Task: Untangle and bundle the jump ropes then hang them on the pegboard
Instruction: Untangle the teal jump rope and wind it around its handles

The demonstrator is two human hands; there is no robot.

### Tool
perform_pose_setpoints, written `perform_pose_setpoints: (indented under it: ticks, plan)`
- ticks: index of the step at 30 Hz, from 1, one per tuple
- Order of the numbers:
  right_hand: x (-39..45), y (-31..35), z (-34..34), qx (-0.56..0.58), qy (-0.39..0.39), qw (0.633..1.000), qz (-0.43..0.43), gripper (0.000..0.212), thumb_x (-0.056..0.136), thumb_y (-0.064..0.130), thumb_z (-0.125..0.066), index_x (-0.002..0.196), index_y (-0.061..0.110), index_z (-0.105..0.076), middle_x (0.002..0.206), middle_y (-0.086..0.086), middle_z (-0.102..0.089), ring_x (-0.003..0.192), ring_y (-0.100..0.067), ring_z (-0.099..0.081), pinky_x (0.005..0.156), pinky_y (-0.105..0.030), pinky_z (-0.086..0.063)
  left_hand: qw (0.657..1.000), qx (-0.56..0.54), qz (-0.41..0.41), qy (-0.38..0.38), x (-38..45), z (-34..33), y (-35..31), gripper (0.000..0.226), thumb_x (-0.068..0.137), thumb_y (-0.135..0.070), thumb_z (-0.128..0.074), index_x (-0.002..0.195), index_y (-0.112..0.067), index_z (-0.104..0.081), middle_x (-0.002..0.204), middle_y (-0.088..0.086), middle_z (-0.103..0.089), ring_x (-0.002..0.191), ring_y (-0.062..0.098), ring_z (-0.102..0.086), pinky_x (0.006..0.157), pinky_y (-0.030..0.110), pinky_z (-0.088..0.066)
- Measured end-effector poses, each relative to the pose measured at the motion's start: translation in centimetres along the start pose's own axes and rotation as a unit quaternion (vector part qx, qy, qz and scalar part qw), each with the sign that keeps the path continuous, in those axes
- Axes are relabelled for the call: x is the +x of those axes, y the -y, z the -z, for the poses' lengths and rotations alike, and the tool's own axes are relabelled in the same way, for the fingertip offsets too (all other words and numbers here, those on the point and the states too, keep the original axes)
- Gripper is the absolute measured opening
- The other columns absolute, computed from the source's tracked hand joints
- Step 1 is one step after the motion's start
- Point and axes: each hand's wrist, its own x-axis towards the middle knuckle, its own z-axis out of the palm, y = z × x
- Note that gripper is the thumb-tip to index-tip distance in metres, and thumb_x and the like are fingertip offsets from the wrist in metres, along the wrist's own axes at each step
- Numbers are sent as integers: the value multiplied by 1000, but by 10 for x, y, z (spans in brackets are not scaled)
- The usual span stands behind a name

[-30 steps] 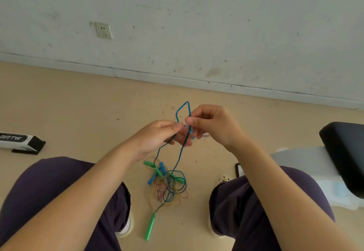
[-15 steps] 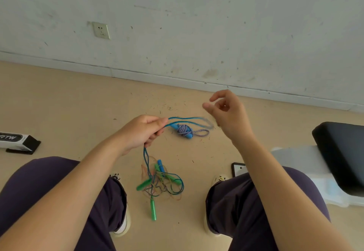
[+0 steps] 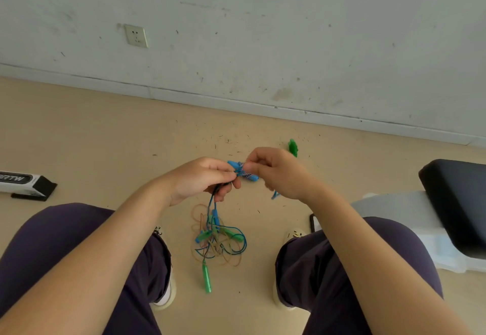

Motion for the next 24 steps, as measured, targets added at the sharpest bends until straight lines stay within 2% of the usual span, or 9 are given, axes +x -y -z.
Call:
perform_pose_setpoints:
  ticks: [3, 5, 8, 11, 13, 16, 18, 21, 24]
  plan:
    - [4, -8, 15, 65, -182, 981, 1, 21, 96, 20, -58, 77, 28, -57, 55, 10, -49, 48, -3, -46, 54, -20, -41, 999, 26, 4, -30, 0, 7, -1, 30, 105, -18, -46, 86, -5, -65, 63, 3, -60, 63, 17, -60, 73, 27, -51]
    - [3, -14, 30, 122, -215, 969, 2, 19, 97, 18, -58, 79, 25, -58, 55, 10, -54, 51, -6, -51, 57, -21, -45, 998, 42, 2, -52, -1, 12, 0, 33, 105, -24, -46, 85, -7, -65, 62, 1, -63, 65, 15, -62, 76, 24, -52]
    - [-1, -17, 35, 146, -127, 981, 13, 14, 91, 30, -66, 86, 17, -63, 64, 5, -66, 58, -13, -59, 66, -29, -50, 994, 69, -7, -89, -1, 12, 1, 34, 106, -23, -46, 78, -10, -61, 49, -7, -44, 47, 10, -43, 65, 24, -51]
    - [-5, -11, 26, 164, -45, 985, 18, 47, 74, 44, -81, 103, 14, -60, 67, -4, -67, 60, -20, -63, 68, -33, -51, 996, 43, -16, -74, 0, 5, 1, 34, 106, -24, -46, 77, -11, -58, 49, -11, -32, 46, 9, -28, 51, 22, -38]
    - [-7, -5, 17, 150, -2, 988, 19, 55, 67, 45, -81, 108, 17, -57, 70, -10, -68, 62, -20, -64, 69, -34, -51, 998, 29, -19, -52, 1, 0, 0, 34, 105, -26, -47, 77, -12, -58, 50, -9, -32, 47, 10, -25, 49, 23, -28]
    - [-9, 3, 4, 113, 67, 991, 5, 48, 70, 37, -83, 104, 12, -61, 83, -20, -69, 64, -21, -64, 70, -46, -53, 999, 36, -28, -21, 1, -7, 1, 35, 104, -30, -50, 75, -15, -61, 51, -6, -37, 46, 12, -27, 47, 22, -27]
    - [-8, 4, -2, 85, 102, 991, -15, 35, 80, 29, -80, 99, 6, -63, 72, -19, -57, 58, -20, -54, 60, -40, -48, 999, 35, -31, -11, 1, -8, 2, 37, 104, -30, -50, 70, -21, -63, 54, -4, -40, 48, 13, -29, 48, 22, -29]
    - [-6, 4, -1, 59, 89, 994, -8, 25, 90, 29, -71, 90, 4, -67, 68, -11, -45, 49, -6, -34, 49, -20, -34, 999, 30, -39, -15, 1, -4, 3, 32, 104, -24, -51, 79, -20, -71, 57, -3, -48, 51, 12, -41, 55, 22, -43]
    - [-3, 2, 8, 93, -52, 994, 30, 16, 93, 22, -66, 81, 11, -66, 61, 2, -47, 52, -7, -38, 51, -19, -35, 997, 43, -38, -43, 1, 6, 5, 25, 103, -22, -53, 86, -14, -69, 61, -2, -61, 61, 12, -58, 78, 25, -49]
